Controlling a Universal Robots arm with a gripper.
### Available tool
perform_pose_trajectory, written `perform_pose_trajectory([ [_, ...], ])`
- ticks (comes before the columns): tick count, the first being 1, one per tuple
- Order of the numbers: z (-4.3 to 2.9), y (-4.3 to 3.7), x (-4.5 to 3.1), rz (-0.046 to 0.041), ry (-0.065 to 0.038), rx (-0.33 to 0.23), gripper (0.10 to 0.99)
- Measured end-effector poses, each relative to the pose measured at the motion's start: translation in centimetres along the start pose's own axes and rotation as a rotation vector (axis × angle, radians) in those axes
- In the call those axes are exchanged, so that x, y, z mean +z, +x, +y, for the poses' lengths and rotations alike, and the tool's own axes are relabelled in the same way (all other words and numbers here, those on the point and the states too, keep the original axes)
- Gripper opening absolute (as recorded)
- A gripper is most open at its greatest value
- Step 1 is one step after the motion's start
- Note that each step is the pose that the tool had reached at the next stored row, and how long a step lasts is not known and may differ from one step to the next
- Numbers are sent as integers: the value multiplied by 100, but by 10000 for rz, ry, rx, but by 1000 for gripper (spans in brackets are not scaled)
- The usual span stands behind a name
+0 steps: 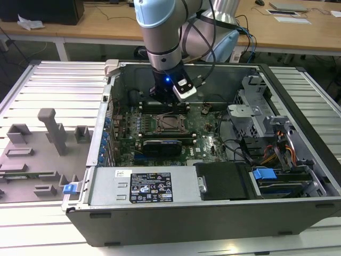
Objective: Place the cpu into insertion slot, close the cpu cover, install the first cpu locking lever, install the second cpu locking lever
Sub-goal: 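Install the first cpu locking lever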
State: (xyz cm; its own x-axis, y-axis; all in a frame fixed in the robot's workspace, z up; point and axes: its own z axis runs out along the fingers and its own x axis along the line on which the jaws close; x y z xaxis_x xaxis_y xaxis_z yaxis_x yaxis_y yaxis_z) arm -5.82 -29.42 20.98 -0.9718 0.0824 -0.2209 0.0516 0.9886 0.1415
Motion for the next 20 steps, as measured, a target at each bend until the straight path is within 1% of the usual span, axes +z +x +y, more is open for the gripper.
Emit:
perform_pose_trajectory([
  [3, 39, 5, 9, -8, 15, 62, 106],
  [4, 42, 6, 12, -15, 23, 104, 106],
  [11, 37, 61, 26, -109, 173, 752, 106],
  [14, 35, 82, 32, -161, 257, 1109, 106],
  [19, 37, 84, 36, -177, 274, 1204, 106],
  [20, 36, 85, 42, -210, 332, 1442, 106],
])
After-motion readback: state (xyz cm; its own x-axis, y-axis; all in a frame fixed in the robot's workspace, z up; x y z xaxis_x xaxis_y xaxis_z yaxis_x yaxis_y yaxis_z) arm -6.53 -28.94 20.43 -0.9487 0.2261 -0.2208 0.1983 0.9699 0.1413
